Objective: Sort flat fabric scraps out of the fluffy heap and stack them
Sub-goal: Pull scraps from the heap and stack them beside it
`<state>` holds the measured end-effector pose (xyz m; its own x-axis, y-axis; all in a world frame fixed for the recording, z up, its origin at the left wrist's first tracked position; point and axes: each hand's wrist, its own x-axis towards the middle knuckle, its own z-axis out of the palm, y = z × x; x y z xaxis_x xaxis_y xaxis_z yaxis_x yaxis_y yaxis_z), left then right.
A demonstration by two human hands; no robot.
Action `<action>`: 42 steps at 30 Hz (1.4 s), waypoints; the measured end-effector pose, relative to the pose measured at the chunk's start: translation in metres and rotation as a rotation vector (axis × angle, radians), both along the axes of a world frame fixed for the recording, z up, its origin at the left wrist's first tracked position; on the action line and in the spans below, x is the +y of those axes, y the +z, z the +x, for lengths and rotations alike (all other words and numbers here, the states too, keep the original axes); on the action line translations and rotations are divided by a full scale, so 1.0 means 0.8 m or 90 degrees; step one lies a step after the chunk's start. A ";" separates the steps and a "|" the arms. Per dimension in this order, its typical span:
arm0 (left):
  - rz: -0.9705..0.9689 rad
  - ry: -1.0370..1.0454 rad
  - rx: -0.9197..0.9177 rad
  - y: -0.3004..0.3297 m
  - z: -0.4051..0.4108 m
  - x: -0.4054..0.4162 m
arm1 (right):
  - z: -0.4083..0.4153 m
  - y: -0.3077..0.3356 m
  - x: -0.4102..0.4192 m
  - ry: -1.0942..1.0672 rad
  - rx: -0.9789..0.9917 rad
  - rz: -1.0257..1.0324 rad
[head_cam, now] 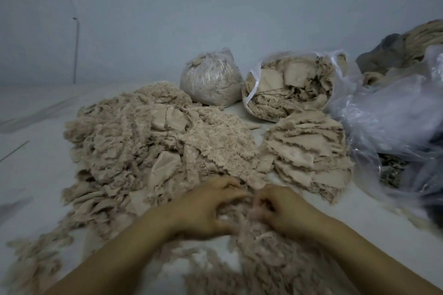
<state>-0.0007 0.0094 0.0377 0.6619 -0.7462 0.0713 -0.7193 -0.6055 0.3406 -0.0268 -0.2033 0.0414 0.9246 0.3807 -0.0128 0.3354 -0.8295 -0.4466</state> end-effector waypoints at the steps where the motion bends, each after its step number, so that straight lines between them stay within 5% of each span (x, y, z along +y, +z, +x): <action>1: 0.027 -0.023 -0.005 -0.007 -0.003 -0.009 | 0.000 -0.002 -0.005 -0.032 -0.008 0.086; 6: -0.026 -0.031 0.136 0.004 0.002 0.001 | 0.020 -0.007 -0.044 -0.254 -0.117 0.310; 11: -0.117 0.013 0.263 0.028 0.003 0.038 | 0.014 -0.013 -0.058 -0.203 -0.092 0.158; 16: -0.148 0.106 0.041 0.019 0.001 0.030 | -0.011 -0.009 -0.022 0.056 -0.018 0.061; 18: -0.058 0.154 -0.061 0.016 0.004 0.028 | -0.014 -0.001 -0.022 0.117 0.031 -0.026; 21: 0.210 0.290 -0.133 0.015 0.011 0.044 | -0.010 0.017 -0.037 0.108 0.060 -0.146; 24: 0.127 0.344 -0.073 0.019 0.012 0.065 | -0.002 0.029 -0.044 0.041 0.061 -0.192; 29: -0.139 0.419 -0.108 0.024 0.015 0.084 | 0.008 0.022 0.000 -0.056 -0.092 -0.033; 36: -0.118 0.188 -0.175 0.012 0.009 0.056 | 0.070 0.001 0.043 -0.196 -0.046 -0.057; 39: 0.051 0.120 -0.136 -0.010 0.019 0.051 | 0.084 0.004 0.039 -0.284 -0.157 0.120; 42: -0.084 0.271 -0.156 -0.010 0.028 0.055 | 0.077 0.018 0.031 -0.321 -0.276 0.394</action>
